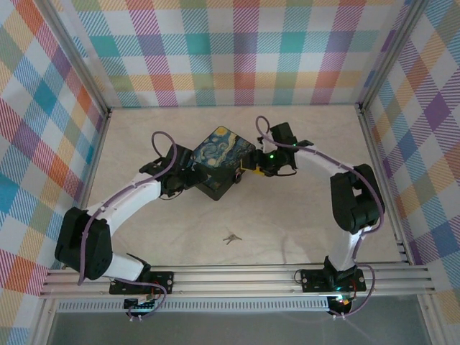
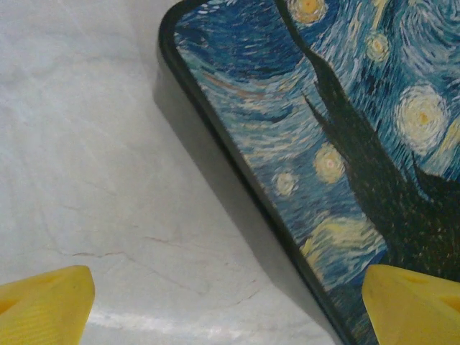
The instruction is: Unlock a padlock with a key
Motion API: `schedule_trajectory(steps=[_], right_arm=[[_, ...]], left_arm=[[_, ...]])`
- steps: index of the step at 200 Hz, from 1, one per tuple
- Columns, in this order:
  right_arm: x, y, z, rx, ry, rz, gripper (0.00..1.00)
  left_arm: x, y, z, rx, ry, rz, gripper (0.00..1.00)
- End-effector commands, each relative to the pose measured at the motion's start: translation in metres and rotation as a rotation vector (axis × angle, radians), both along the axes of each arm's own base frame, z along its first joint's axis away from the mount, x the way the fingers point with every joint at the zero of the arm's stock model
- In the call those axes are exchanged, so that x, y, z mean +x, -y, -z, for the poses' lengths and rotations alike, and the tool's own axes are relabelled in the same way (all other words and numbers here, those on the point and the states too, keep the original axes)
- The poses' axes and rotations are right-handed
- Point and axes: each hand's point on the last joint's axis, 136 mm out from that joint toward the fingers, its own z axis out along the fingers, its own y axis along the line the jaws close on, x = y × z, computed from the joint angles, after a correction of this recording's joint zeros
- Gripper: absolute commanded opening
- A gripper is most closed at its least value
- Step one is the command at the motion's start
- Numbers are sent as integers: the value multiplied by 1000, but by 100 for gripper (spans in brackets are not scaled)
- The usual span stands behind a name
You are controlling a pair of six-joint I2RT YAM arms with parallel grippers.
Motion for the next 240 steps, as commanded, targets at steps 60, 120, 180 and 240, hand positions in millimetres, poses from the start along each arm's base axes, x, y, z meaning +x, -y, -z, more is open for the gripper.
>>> schedule_trajectory(steps=[60, 120, 180, 240], right_arm=[[-26, 26, 1, -97, -2, -9, 60], [-74, 35, 11, -108, -59, -74, 58], [-142, 13, 39, -126, -163, -171, 53], [-188, -23, 48, -192, -121, -276, 44]], left_arm=[[59, 19, 15, 39, 13, 34, 71], [93, -2, 7, 105, 51, 87, 75], [50, -13, -60, 78, 96, 109, 86], [-50, -52, -19, 86, -31, 52, 88]])
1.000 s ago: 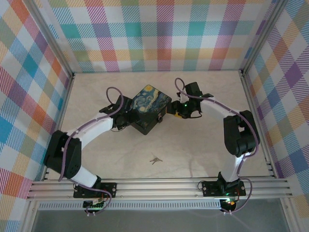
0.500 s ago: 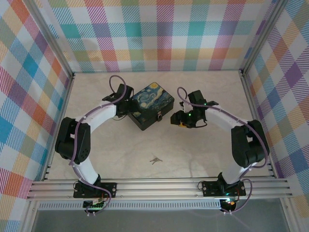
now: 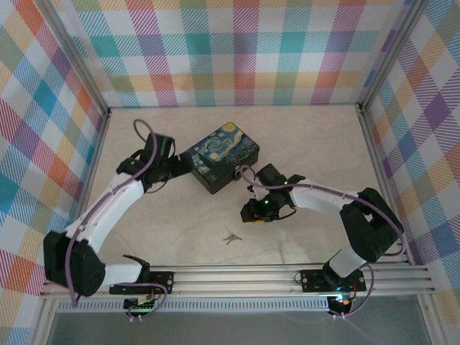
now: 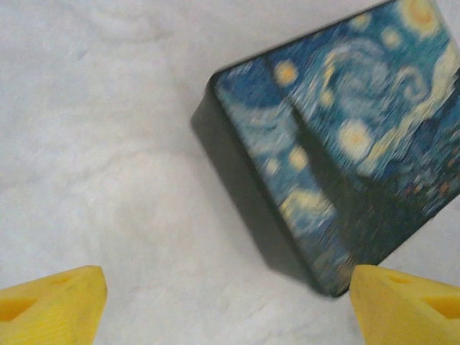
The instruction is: Unlock a padlock with a key
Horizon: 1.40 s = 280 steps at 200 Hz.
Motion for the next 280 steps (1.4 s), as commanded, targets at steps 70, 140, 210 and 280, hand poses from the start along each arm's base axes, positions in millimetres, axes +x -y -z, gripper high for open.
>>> schedule_trajectory(steps=[70, 140, 210, 280], right_arm=[[-35, -35, 20, -148, 85, -110, 36], [-38, -43, 38, -240, 91, -134, 25], [-30, -23, 44, -331, 140, -67, 12], [-14, -26, 37, -216, 196, -33, 11]], left_arm=[[-82, -8, 74, -79, -217, -29, 87], [-76, 0, 79, -79, -231, 8, 87], [-76, 21, 73, -145, -241, 98, 86], [-95, 107, 81, -466, -284, 169, 78]])
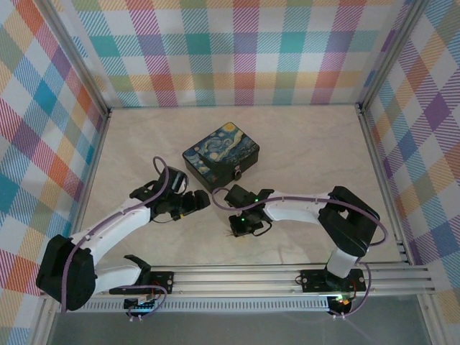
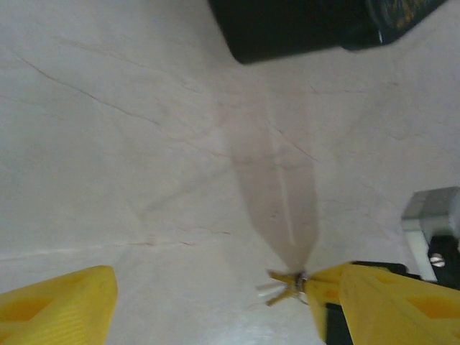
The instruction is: Unlock a padlock with a key
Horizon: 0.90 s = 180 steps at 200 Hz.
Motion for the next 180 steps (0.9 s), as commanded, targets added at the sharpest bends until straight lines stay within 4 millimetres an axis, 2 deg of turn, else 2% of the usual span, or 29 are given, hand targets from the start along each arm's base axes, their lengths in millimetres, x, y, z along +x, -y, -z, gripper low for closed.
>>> schedule_trajectory(steps=[1, 19, 57, 86, 137, 180], right_arm=[[6, 3, -2, 54, 19, 23, 11], [8, -1, -3, 109, 17, 26, 11], [11, -1, 1, 149, 12, 42, 11], [13, -3, -5, 204, 51, 27, 11], [15, -10, -11, 248, 72, 3, 11], [17, -17, -16, 285, 84, -11, 11]], left_arm=[[-5, 30, -4, -145, -25, -20, 77], [-9, 43, -1, -180, -29, -6, 73], [-21, 55, 19, -209, -76, -11, 64], [-23, 67, 31, -226, -108, -2, 58], [-15, 78, 54, -224, -167, -31, 57], [-13, 87, 66, -240, -204, -52, 55]])
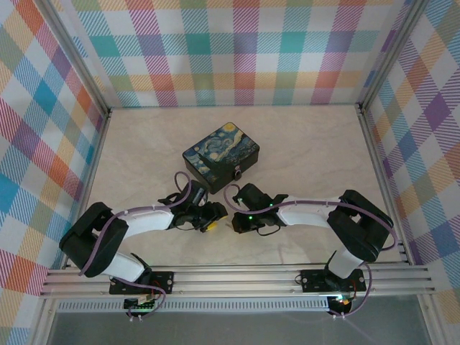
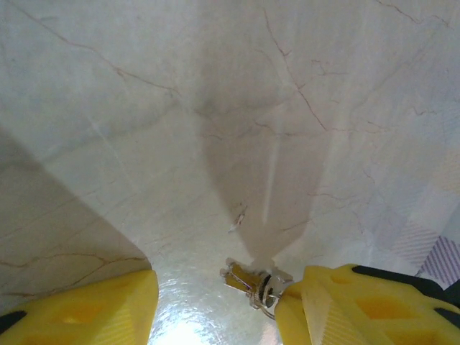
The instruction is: Unlock a padlock with a key
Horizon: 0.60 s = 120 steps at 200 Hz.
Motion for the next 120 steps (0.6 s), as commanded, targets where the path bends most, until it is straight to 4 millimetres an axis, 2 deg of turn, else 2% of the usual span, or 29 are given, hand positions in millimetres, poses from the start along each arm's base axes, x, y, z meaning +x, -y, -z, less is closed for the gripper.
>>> schedule_trajectory(steps=[1, 30, 80, 120], right_arm=[[3, -9, -11, 60, 25, -29, 11], [3, -15, -22, 102, 31, -41, 12], [12, -20, -43, 156, 52, -42, 12], [15, -27, -68, 191, 68, -63, 12]], left_arm=[[3, 17, 4, -46, -6, 4, 55], [6, 19, 2, -60, -12, -14, 55], [5, 15, 2, -53, -29, -65, 47], [11, 20, -14, -96, -5, -76, 45]])
